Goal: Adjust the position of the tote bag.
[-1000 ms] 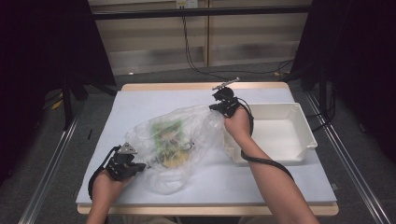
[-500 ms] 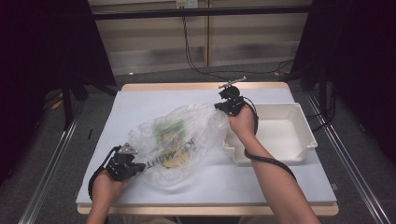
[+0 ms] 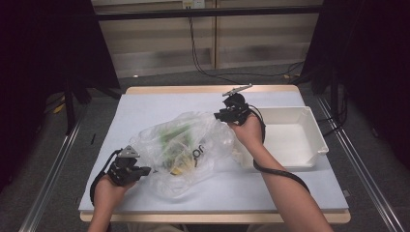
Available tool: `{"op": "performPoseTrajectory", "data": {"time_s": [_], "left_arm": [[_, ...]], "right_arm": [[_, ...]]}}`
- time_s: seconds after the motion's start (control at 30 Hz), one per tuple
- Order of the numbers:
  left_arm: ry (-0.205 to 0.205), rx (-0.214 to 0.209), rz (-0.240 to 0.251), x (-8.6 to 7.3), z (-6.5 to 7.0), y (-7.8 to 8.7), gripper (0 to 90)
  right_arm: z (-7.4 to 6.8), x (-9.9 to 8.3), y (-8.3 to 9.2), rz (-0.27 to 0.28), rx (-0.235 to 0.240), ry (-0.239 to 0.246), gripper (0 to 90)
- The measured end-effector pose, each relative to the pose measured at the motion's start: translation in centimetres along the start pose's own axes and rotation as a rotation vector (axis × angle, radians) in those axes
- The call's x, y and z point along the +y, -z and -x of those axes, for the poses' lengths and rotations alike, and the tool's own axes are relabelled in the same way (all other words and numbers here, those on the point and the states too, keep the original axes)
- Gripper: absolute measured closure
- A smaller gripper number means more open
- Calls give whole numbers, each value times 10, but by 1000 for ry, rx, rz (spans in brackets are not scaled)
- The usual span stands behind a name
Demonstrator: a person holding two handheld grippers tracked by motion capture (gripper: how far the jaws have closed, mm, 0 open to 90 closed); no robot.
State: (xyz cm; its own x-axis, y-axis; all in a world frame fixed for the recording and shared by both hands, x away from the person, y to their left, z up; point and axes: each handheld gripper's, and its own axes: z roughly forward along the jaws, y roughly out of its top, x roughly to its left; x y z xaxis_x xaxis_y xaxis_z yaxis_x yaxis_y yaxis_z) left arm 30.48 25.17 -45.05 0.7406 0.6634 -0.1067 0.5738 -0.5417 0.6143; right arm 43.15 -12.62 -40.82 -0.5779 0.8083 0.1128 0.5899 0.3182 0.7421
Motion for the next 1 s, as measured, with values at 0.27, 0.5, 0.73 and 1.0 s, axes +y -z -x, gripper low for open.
{"op": "performPoseTrajectory", "data": {"time_s": [0.27, 0.5, 0.73, 1.0], "left_arm": [[-1, -1, 22, 6, 1, 10, 776], [4, -5, 18, 5, -3, 17, 677], [4, 5, 39, 6, -5, 23, 624], [0, 18, 66, 15, -3, 30, 556]], "right_arm": [[-14, -3, 14, 19, 26, 47, 507], [-18, -6, 21, 28, 55, 47, 400], [-25, -7, 22, 9, 69, 55, 295], [-33, -7, 24, 13, 83, 43, 234]]}}
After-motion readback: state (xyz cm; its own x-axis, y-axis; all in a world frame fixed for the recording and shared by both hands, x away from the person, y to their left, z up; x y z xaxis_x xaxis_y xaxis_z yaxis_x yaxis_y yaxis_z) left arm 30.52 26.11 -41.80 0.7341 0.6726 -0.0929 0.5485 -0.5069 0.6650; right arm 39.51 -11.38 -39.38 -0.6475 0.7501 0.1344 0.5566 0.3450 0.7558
